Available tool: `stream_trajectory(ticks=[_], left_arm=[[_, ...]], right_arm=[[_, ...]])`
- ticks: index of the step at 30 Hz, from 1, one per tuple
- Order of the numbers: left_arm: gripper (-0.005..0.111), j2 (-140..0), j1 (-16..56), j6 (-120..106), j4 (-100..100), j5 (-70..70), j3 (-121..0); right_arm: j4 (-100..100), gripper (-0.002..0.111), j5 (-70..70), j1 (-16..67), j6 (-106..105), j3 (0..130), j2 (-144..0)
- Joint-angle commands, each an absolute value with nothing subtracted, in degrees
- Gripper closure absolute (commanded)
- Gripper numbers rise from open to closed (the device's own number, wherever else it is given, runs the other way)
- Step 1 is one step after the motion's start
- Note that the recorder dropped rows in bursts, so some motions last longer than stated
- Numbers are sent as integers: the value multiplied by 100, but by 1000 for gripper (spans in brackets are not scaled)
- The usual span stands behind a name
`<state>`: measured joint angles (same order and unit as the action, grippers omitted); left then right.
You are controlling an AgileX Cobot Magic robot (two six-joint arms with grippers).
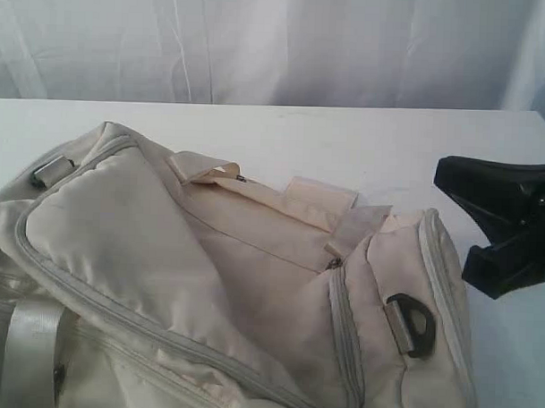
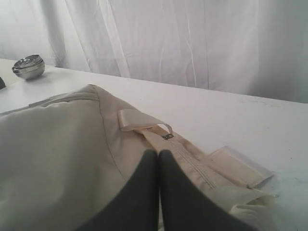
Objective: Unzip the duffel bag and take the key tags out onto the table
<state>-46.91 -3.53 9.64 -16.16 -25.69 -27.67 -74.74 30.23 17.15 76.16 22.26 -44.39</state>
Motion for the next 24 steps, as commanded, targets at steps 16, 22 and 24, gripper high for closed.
stream_trajectory(ticks=[16, 22, 24], left_arm=[[107, -6404, -318, 4375, -3508, -3574, -2946], [106, -7066, -318, 5864, -5073, -3624, -3871], [99, -7234, -318, 6298, -5524, -3645, -4176]], right_arm=[[-8140, 94, 2836, 1725, 7756, 2293, -4602], [-8574, 49, 2836, 1725, 7756, 2293, -5159], [-8487, 36, 2825, 1725, 7756, 2293, -5298]])
